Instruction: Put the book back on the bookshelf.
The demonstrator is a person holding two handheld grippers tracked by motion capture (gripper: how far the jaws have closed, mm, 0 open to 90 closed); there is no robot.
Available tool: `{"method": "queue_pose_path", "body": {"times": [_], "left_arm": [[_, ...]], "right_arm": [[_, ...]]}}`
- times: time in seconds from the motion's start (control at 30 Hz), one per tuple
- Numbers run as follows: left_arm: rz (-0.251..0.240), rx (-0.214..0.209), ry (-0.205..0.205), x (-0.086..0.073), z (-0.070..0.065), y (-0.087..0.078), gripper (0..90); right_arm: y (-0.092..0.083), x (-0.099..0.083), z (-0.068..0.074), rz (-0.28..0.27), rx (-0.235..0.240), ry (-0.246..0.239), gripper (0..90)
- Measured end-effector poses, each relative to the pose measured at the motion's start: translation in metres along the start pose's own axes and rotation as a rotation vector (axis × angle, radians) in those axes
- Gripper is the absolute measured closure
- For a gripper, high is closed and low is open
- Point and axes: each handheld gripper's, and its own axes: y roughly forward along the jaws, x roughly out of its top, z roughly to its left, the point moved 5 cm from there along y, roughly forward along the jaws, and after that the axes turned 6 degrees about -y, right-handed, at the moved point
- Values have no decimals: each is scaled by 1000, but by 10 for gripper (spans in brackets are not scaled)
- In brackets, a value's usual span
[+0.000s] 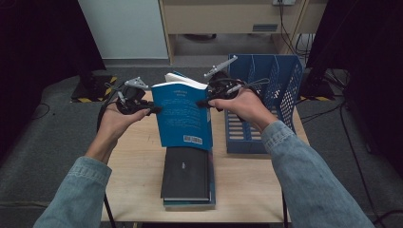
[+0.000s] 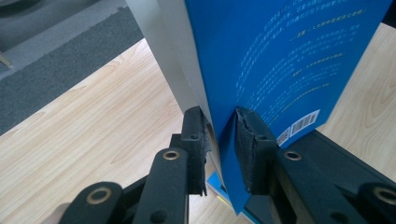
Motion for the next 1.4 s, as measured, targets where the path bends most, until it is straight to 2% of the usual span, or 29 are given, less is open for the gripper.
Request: {"method": "queue_pose_path", "body": {"times": [0.13, 0.37, 0.5, 0.63, 0.7, 0.87, 1.07, 1.23, 1.3, 1.33, 1.4], "left_arm": [[-3, 8, 13, -6, -9, -7, 738], [-46, -16, 16, -19, -25, -17, 739], [-54, -15, 33, -25, -33, -21, 739], [-54, -12, 39, -29, -37, -25, 739], [-70, -24, 33, -32, -38, -25, 739], [-85, -34, 22, -36, -40, -27, 739], [-93, -30, 16, -35, -39, -25, 739], [-100, -37, 11, -35, -37, -25, 735], [-101, -34, 9, -35, -37, -25, 732], [-102, -30, 8, -34, -36, -24, 729], [-104, -21, 10, -34, -36, -24, 726]], "right_arm": [[-5, -4, 13, -7, -11, -6, 583], [-17, -15, 35, -8, -8, -45, 581], [-21, -20, 47, 10, -12, -99, 575], [-21, -20, 53, 21, -10, -126, 565], [-22, -17, 56, 21, -16, -146, 552], [-16, -3, 60, 17, -21, -163, 494], [-8, 12, 60, 33, -27, -194, 458], [-2, 14, 59, 56, 9, -197, 480], [0, 14, 58, 63, 25, -183, 490], [0, 14, 57, 76, 27, -174, 495], [3, 14, 57, 98, 21, -185, 521]]}}
